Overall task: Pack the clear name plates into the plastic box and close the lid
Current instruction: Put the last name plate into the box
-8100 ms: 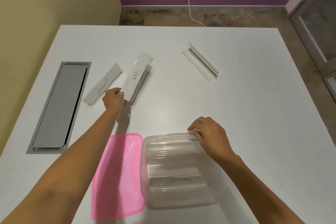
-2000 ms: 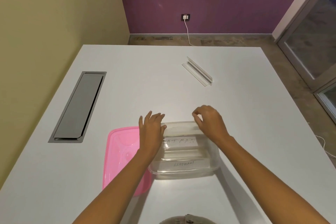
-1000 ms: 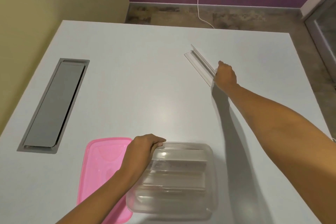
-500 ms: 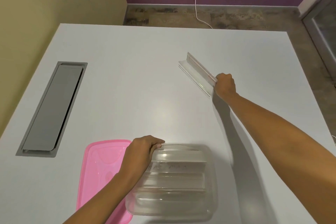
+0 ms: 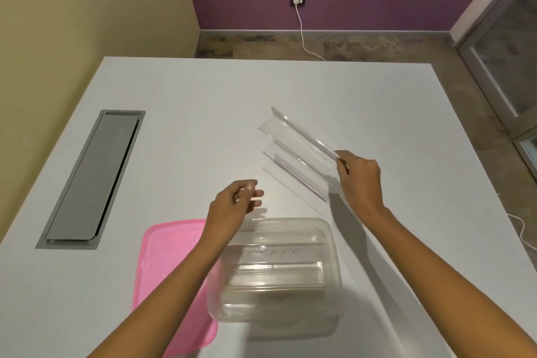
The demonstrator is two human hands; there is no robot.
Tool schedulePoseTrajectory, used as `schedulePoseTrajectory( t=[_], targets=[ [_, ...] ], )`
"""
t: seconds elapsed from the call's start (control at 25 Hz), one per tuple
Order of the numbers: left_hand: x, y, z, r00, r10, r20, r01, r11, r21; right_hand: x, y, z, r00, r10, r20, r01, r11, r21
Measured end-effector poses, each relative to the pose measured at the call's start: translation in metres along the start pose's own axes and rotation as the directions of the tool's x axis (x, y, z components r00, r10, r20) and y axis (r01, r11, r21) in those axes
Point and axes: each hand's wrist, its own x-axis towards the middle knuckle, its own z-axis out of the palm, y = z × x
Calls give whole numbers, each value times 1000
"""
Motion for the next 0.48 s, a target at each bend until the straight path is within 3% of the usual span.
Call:
schedulePoseTrajectory(
  t=[0.12,0.28,0.36,0.48],
  targets=[
    [-6,14,-7,998,-28,59,37,987,-156,-44,-22,-10,978,-130,-161,145,986,86],
    [-13,19,-16,988,-85,127,127,920,-370,-96,-40,-7,904,-313,-291,347,935,72],
    [-16,16,-19,979,-149,137,198,843,-500,-113,-44,-7,882,-370,-291,405,912,71],
    [-23,10,-23,970,-212,116,238,758,-607,-127,-51,-13,934,-320,-161,341,932,124]
  ],
)
